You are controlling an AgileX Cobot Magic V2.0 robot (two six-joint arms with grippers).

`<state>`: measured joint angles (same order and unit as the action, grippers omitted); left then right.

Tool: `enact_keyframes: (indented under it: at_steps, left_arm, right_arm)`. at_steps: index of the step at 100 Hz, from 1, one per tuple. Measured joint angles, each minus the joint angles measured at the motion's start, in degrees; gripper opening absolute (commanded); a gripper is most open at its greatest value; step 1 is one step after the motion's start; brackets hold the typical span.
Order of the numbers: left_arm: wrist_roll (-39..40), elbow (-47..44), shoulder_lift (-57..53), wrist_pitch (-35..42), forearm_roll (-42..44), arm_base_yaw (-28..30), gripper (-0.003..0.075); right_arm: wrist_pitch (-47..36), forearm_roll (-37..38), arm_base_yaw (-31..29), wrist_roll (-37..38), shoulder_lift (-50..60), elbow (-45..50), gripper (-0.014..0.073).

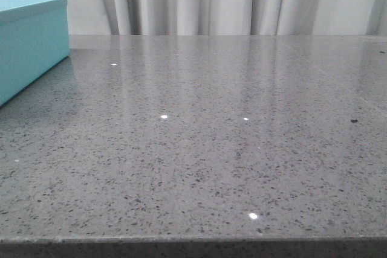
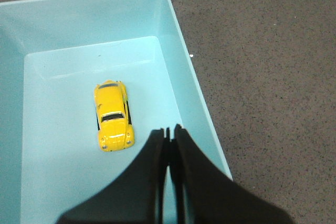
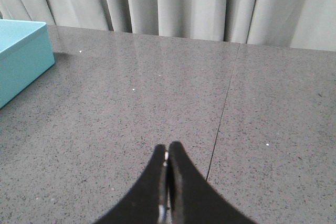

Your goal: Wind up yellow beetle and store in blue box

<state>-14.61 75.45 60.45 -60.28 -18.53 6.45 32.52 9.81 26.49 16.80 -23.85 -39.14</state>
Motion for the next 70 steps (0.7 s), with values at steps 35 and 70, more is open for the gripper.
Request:
enact_keyframes:
  at_steps: [35, 70]
  left_arm:
    - [-2.8, -30.9, -24.5, 15.2, -2.7, 0.0, -0.0019]
    - [-2.9, -46.8, -47.8, 16.5, -2.9, 0.0, -0.0019]
  right_arm:
    - [-3.2, 1.8, 0.0, 0.0, 9.4, 9.7, -0.0064]
    - [-5.2, 2.5, 0.0, 0.0, 15.6, 15.1, -0.0064]
